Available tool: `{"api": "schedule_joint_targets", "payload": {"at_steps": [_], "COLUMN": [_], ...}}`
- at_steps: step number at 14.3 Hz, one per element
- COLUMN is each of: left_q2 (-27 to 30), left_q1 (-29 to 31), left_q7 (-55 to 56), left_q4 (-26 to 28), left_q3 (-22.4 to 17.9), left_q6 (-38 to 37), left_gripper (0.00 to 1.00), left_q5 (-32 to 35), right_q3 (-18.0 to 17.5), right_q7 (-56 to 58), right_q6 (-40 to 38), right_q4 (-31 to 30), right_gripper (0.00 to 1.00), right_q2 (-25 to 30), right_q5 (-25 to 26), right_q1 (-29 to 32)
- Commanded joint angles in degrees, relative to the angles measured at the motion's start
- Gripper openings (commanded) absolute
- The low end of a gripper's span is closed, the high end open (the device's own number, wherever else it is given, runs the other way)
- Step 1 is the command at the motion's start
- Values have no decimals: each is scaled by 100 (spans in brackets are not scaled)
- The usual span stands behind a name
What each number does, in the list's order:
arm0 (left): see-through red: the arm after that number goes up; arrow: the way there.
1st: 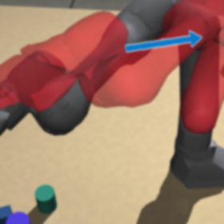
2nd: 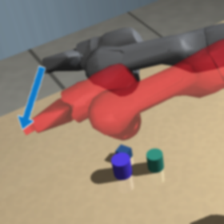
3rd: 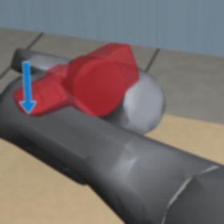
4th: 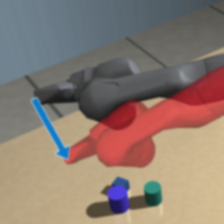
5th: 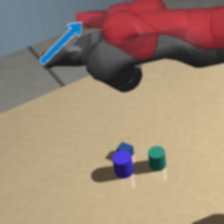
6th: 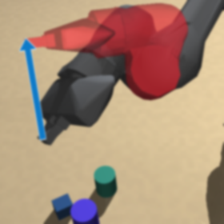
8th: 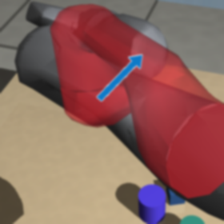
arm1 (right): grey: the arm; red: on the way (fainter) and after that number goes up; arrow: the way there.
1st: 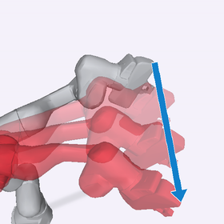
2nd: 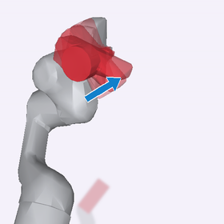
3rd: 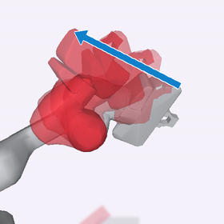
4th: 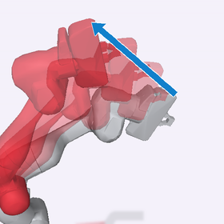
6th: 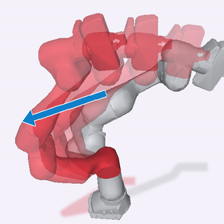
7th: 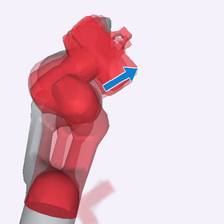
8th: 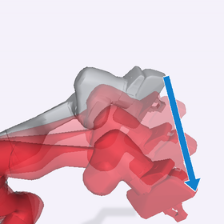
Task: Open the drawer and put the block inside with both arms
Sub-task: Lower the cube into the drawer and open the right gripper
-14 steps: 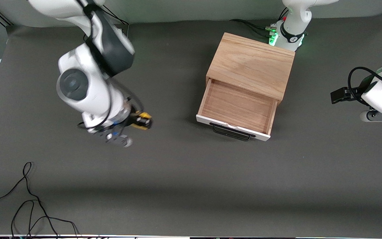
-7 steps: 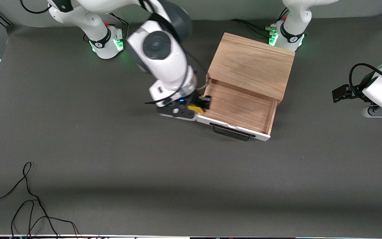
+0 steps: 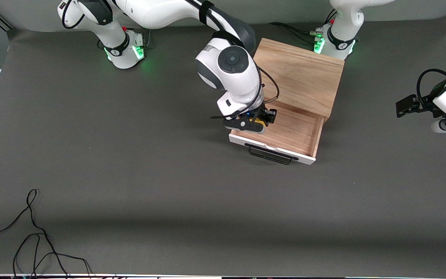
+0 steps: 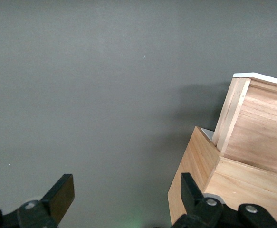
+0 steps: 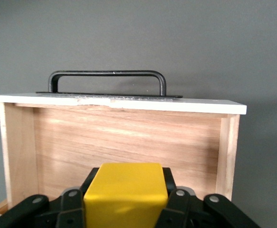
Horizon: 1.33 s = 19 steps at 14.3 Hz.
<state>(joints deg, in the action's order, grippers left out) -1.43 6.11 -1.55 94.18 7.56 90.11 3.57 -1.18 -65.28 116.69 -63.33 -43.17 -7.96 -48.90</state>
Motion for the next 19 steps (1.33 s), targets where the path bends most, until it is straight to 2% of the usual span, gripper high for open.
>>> {"api": "schedule_joint_targets", "payload": {"at_steps": [1,3,4,10,19], "left_q2": [170,161,161,161,205], "left_q1": [-92,-678,-821,-840,-840], "left_q7": [-109,-74,-65,-65,-65], "left_q4": [145,83,66,-22,-22], "left_q3": [-26,-586,-720,-739,-730], "left_q6": [121,121,121,95,51], "left_gripper": [100,100,100,100,100], "left_q5": [-102,-111,-111,-155,-225], "right_q3": [92,92,92,92,100], "right_q7": [-405,-678,-775,-1136,-1171], "right_q6": [151,301,311,407,671], "right_q4": [260,260,251,234,225], "right_gripper": [25,25,25,25,31], "right_q2": [-349,-525,-560,-719,-833], "right_q5": [267,365,365,365,382], "right_q1": [-163,-294,-321,-445,-568]}}
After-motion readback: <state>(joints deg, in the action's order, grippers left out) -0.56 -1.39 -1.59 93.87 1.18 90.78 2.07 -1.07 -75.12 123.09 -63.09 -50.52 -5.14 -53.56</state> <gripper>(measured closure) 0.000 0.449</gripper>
